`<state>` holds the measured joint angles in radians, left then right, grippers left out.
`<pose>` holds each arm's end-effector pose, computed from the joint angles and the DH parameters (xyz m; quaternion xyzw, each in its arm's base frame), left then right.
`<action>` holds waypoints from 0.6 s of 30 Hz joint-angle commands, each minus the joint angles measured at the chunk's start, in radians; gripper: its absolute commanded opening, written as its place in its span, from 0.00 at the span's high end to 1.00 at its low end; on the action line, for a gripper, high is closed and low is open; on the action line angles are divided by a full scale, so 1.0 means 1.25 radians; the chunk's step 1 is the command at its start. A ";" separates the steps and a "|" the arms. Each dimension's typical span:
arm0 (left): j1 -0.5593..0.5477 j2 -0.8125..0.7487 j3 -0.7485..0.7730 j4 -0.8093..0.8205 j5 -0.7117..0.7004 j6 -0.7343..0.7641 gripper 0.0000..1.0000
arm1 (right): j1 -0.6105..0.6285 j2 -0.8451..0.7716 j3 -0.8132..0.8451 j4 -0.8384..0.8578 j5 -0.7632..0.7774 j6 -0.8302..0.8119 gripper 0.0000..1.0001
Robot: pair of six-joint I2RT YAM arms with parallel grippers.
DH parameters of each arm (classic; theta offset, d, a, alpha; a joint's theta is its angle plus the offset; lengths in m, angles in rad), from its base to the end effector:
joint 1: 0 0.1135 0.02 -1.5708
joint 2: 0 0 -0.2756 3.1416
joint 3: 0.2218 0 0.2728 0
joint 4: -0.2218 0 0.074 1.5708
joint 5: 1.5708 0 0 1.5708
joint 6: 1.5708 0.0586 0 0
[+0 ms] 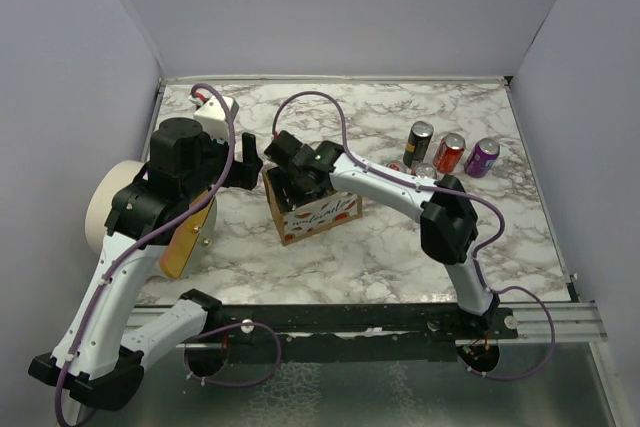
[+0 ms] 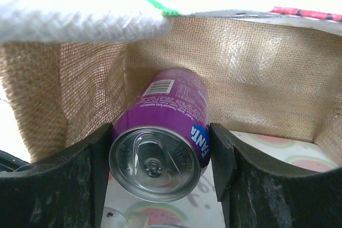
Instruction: Take the beverage out of the canvas bag
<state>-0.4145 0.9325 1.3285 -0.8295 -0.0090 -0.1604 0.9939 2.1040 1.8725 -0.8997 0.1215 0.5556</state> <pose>0.1819 -0.0795 0.4372 0.1044 0.8361 -0.1490 0.5175 0.2727 0.4061 0.2286 -0.1989 0.9537 0.1099 0.1970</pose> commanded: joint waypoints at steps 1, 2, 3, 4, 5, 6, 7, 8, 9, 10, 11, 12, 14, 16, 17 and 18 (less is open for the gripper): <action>-0.002 -0.002 0.017 0.019 -0.014 0.006 0.20 | 0.007 -0.045 0.078 -0.037 0.021 -0.030 0.83; -0.002 0.001 0.017 0.022 -0.015 0.006 0.20 | 0.008 -0.053 0.093 -0.044 0.021 -0.035 0.86; -0.002 0.004 0.017 0.024 -0.014 0.004 0.20 | 0.008 -0.064 0.105 -0.051 0.026 -0.037 0.90; -0.003 0.006 0.017 0.027 -0.014 0.003 0.20 | 0.007 -0.075 0.114 -0.059 0.031 -0.039 0.94; -0.003 0.008 0.017 0.029 -0.014 0.000 0.20 | 0.007 -0.088 0.120 -0.064 0.035 -0.043 0.96; -0.002 0.010 0.017 0.029 -0.014 0.001 0.20 | 0.007 -0.100 0.123 -0.068 0.040 -0.045 0.97; -0.002 0.011 0.017 0.031 -0.011 -0.001 0.20 | 0.008 -0.114 0.126 -0.074 0.046 -0.045 0.98; -0.002 0.012 0.017 0.033 -0.010 -0.002 0.20 | 0.008 -0.129 0.127 -0.079 0.053 -0.043 0.98; -0.002 0.013 0.017 0.035 -0.008 -0.002 0.20 | 0.007 -0.144 0.127 -0.085 0.060 -0.043 0.98; -0.002 0.014 0.017 0.036 -0.007 -0.001 0.20 | 0.007 -0.160 0.126 -0.090 0.067 -0.045 0.98; -0.002 0.017 0.017 0.036 -0.007 -0.002 0.20 | 0.007 -0.177 0.126 -0.095 0.075 -0.046 0.98; -0.003 0.020 0.017 0.036 -0.006 -0.002 0.20 | 0.007 -0.194 0.126 -0.101 0.083 -0.046 0.98; -0.002 0.024 0.016 0.039 -0.004 -0.004 0.20 | 0.007 -0.228 0.126 -0.110 0.099 -0.047 0.98; -0.002 0.027 0.017 0.042 0.002 -0.006 0.20 | 0.007 -0.260 0.125 -0.118 0.113 -0.050 0.98; -0.002 0.029 0.017 0.044 0.004 -0.007 0.20 | 0.007 -0.275 0.127 -0.121 0.120 -0.051 0.98; -0.002 0.031 0.017 0.046 0.007 -0.006 0.20 | 0.007 -0.287 0.133 -0.129 0.132 -0.049 0.98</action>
<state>-0.4145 0.9661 1.3285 -0.8082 -0.0086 -0.1635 0.9951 1.8515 1.9797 -1.0512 0.2066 0.5034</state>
